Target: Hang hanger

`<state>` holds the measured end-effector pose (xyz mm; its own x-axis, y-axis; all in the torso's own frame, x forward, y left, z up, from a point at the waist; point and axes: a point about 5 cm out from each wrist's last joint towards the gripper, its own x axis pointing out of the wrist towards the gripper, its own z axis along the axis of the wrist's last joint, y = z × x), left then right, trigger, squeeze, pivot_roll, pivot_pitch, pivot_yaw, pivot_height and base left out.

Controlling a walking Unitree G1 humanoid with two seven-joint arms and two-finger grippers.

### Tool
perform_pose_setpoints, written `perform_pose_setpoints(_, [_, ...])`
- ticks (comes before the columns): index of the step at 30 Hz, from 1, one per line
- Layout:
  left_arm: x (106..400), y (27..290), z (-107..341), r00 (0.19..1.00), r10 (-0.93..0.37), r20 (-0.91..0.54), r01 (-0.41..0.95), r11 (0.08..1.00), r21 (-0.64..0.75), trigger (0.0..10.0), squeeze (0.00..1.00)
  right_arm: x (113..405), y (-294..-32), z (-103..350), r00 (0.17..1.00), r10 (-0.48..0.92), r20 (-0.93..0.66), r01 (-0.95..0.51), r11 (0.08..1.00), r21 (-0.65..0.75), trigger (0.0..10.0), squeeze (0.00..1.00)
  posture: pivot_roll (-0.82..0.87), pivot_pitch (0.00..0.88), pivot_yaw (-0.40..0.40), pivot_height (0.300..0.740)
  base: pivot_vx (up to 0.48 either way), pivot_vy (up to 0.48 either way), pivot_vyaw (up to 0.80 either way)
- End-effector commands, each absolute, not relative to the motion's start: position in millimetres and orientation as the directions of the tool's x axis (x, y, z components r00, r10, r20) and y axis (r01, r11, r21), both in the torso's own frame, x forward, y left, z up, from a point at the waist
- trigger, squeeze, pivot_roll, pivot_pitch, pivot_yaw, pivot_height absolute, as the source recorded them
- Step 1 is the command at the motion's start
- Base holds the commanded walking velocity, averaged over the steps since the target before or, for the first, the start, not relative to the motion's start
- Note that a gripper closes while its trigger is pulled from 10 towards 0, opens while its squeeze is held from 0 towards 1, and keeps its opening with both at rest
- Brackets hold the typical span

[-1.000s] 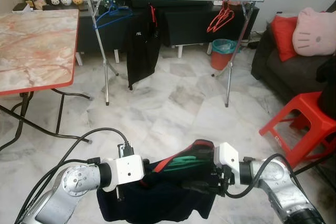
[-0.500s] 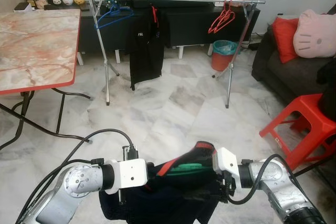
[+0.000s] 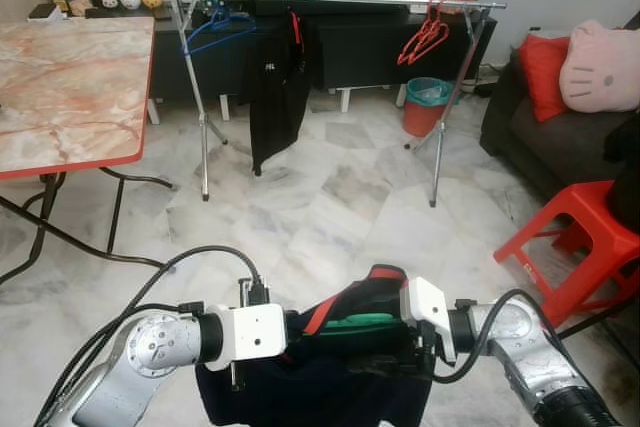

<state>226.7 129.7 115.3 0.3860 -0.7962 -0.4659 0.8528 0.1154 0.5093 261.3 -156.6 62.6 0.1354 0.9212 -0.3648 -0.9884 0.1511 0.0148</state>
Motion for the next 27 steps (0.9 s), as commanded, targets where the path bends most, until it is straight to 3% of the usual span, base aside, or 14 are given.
perform_pose_setpoints(1, [226.4,122.2,124.9,0.382,-0.816,-0.434,0.833,0.1,0.545,10.0,0.0,265.6,-157.9,65.8,0.149,0.918,-0.367,-0.988,0.157,-0.007,0.0,0.0,0.19,0.0,-0.092,0.74,0.0,0.0,0.0])
perform_pose_setpoints(27, [226.1,121.5,125.2,0.382,-0.816,-0.433,0.832,0.1,0.546,10.0,0.0,265.5,-156.2,61.6,0.15,0.92,-0.362,-0.986,0.164,0.007,0.0,0.0,0.19,0.0,-0.094,0.74,0.0,0.0,0.0])
